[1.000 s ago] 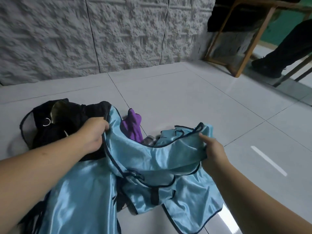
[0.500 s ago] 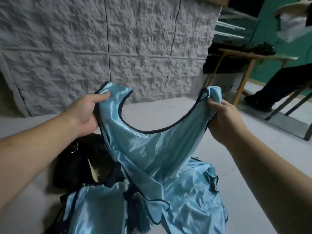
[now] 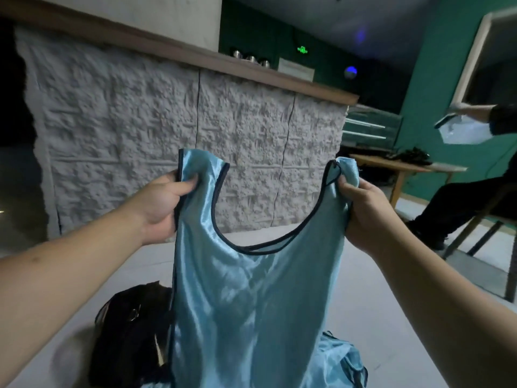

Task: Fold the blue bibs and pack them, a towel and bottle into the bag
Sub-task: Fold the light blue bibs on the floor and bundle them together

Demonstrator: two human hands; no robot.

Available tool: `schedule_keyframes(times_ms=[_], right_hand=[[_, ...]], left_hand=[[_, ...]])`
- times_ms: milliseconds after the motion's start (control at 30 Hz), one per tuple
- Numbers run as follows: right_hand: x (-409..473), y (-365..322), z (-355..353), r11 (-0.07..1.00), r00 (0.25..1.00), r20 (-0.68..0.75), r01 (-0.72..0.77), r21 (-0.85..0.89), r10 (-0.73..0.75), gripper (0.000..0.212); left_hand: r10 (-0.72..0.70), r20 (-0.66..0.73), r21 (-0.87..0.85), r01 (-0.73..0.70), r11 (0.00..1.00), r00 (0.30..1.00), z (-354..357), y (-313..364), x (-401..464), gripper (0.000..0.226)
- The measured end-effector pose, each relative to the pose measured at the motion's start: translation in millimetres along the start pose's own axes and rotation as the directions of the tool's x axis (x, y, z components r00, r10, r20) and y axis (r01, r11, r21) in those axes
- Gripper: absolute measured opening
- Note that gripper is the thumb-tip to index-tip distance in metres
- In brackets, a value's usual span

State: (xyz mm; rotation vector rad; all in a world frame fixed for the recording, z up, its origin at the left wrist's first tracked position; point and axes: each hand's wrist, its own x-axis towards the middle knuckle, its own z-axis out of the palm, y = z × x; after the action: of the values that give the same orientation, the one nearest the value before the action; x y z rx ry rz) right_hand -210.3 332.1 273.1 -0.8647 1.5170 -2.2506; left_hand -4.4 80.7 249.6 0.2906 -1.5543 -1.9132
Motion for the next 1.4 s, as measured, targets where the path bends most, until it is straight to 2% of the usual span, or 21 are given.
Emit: schedule_keyframes(times_ms=[200, 267, 367, 433, 500, 600, 833, 867, 967, 1000, 1133, 1267, 1400], right_hand=[[-12.0, -37.3, 29.6, 0.99, 0.994, 0.099, -0.068, 0.126, 0.055, 0.02], [-18.4, -42.5, 47.7, 0.974, 0.978, 0.189, -0.12, 0.192, 0.083, 0.019], [-27.7, -39.3, 76.8, 0.977, 0.931, 0.353, -0.158, 0.147, 0.097, 0.011], [-32.9, -35.9, 92.0, 0.983, 0.9, 0.425, -0.149, 0.104, 0.091, 0.022], [-36.6, -34.7, 99.6, 0.986, 0.896, 0.437, -0.135, 0.094, 0.081, 0.024], [-39.4, -34.3, 99.0, 0.988, 0.884, 0.461, -0.134, 0.08, 0.082, 0.024], [-49.6, -30.9, 107.9, 0.994, 0.855, 0.509, -0.114, 0.002, 0.097, 0.038], [-49.4, -29.2, 109.2, 0.993, 0.856, 0.508, -0.122, 0.011, 0.099, 0.042], [-48.6, -24.7, 111.3, 0.986, 0.835, 0.534, -0.166, 0.014, 0.133, 0.048], [-48.4, -24.1, 110.9, 0.984, 0.827, 0.544, -0.176, 0.012, 0.141, 0.048], [-45.9, -19.0, 106.2, 0.981, 0.813, 0.559, -0.193, -0.008, 0.164, 0.036], [-43.7, -12.4, 103.7, 0.978, 0.794, 0.576, -0.204, -0.048, 0.194, 0.038], [-41.3, -11.0, 99.7, 0.973, 0.784, 0.58, -0.223, -0.068, 0.22, 0.036]], left_hand=[[0.014, 0.128, -0.145, 0.005, 0.989, 0.992, 31.0, 38.1, -17.6, 0.021], [0.013, 0.206, -0.171, 0.023, 0.985, 0.979, 45.6, 46.7, -24.5, 0.02], [-0.014, 0.347, -0.135, 0.065, 0.989, 0.938, 69.0, 52.0, -33.3, 0.02], [-0.021, 0.399, -0.134, 0.081, 0.988, 0.917, 81.1, 52.0, -36.3, 0.021], [0.0, 0.396, -0.146, 0.063, 0.987, 0.918, 85.6, 52.2, -37.1, 0.02], [-0.007, 0.363, -0.119, 0.053, 0.992, 0.932, 80.3, 53.7, -38.5, 0.033], [0.005, 0.22, -0.099, 0.017, 0.995, 0.975, 83.4, 52.0, -44.4, 0.026], [0.023, 0.223, -0.078, -0.006, 0.997, 0.974, 83.5, 51.8, -44.5, 0.029], [0.052, 0.31, -0.019, -0.049, 0.999, 0.949, 79.2, 49.2, -42.0, 0.056], [0.044, 0.331, -0.007, -0.044, 0.999, 0.943, 78.2, 49.2, -42.3, 0.057], [0.017, 0.383, 0.054, -0.041, 0.998, 0.923, 75.7, 48.5, -44.1, 0.034], [-0.015, 0.409, 0.079, -0.019, 0.997, 0.913, 74.1, 48.6, -46.8, 0.031], [-0.03, 0.368, 0.144, -0.025, 0.989, 0.929, 75.8, 48.3, -48.3, 0.024]])
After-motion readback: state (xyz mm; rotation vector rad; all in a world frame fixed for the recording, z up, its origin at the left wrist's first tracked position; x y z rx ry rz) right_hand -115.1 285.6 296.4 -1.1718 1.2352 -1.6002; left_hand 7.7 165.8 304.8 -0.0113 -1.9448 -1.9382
